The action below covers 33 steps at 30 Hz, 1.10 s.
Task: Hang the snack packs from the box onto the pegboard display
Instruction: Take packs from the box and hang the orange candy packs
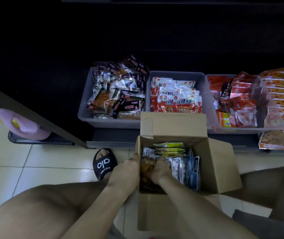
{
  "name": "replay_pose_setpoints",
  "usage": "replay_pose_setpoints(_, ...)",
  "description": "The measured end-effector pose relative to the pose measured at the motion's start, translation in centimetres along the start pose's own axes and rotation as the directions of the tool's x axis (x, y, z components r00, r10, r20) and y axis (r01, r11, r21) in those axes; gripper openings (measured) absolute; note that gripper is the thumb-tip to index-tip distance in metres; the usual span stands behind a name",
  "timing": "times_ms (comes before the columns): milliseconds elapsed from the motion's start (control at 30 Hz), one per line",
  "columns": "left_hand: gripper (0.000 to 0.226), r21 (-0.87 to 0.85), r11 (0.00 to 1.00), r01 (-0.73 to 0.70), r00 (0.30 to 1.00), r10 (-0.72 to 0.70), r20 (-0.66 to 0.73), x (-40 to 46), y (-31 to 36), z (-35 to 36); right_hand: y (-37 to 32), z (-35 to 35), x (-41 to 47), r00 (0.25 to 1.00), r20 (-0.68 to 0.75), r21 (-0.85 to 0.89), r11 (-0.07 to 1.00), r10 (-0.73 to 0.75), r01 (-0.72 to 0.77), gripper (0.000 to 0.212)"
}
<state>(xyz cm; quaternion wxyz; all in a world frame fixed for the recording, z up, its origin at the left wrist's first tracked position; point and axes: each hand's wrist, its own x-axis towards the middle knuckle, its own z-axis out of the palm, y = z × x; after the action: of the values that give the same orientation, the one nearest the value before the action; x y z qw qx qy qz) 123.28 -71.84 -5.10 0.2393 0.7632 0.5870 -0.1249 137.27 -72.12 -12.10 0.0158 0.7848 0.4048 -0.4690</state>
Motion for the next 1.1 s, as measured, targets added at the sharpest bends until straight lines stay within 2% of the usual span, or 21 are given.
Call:
replay_pose_setpoints(167, 0.022, 0.031, 1.000, -0.005, 1.000, 0.005, -0.010, 0.2, 0.0, 0.1, 0.4, -0.1, 0.1, 1.000, -0.007, 0.031, 0.999, -0.019, 0.019, 0.068)
replay_pose_setpoints(333, 0.021, 0.038, 0.999, -0.014, 1.000, 0.015, -0.014, 0.1, 0.2, -0.1, 0.4, 0.4, 0.8, 0.999, 0.021, 0.183, 0.982, 0.041, -0.045, 0.065)
replay_pose_setpoints(500, 0.020, 0.030, 0.999, -0.012, 1.000, 0.012, -0.024, -0.1, -0.1, 0.2, 0.5, 1.3, 1.7, 0.999, 0.013, 0.155, 0.987, 0.043, -0.044, 0.047)
replay_pose_setpoints(700, 0.020, 0.020, 1.000, -0.007, 1.000, 0.008, -0.012, 0.0, -0.1, 0.2, 0.4, 1.5, 2.2, 1.000, -0.016, 0.204, 0.979, 0.026, -0.022, 0.056)
replay_pose_setpoints(1100, 0.026, 0.040, 0.999, -0.011, 1.000, 0.011, -0.008, -0.3, 0.3, -0.8, 2.3, -1.4, 0.9, 0.996, 0.046, 0.329, 0.942, -0.082, 0.062, 0.034)
